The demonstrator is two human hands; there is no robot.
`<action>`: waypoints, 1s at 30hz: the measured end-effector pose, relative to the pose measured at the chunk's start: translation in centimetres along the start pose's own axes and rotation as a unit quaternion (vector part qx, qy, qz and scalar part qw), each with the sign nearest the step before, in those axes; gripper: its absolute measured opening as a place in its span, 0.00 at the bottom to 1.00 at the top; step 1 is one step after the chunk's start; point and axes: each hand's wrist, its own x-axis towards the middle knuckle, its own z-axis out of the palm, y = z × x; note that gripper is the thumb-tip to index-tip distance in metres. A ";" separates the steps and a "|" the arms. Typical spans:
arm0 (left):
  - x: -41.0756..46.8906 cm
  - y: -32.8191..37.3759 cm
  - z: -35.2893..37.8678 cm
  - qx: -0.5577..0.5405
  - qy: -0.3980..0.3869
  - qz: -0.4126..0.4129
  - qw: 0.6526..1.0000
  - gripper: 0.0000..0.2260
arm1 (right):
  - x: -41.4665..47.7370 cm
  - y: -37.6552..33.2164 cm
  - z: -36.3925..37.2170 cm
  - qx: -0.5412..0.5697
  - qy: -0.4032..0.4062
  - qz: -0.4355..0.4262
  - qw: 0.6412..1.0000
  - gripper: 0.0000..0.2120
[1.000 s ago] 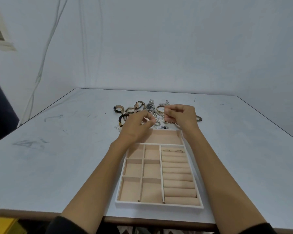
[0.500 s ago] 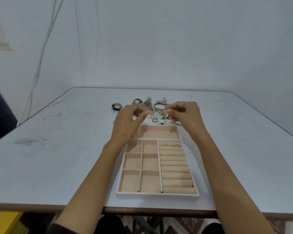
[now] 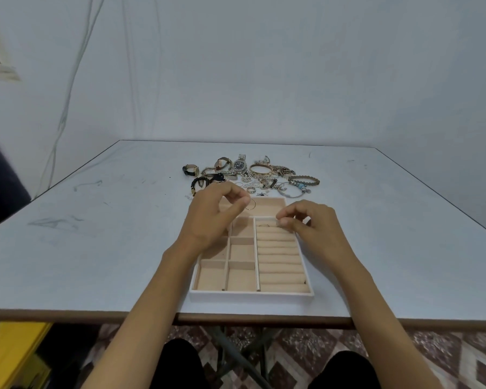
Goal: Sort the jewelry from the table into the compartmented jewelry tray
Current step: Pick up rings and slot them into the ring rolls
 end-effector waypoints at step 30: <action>-0.1 -0.3 -0.1 0.020 -0.032 0.025 0.999 0.02 | -0.6 -0.2 -0.3 -0.033 -0.006 -0.007 0.999 0.11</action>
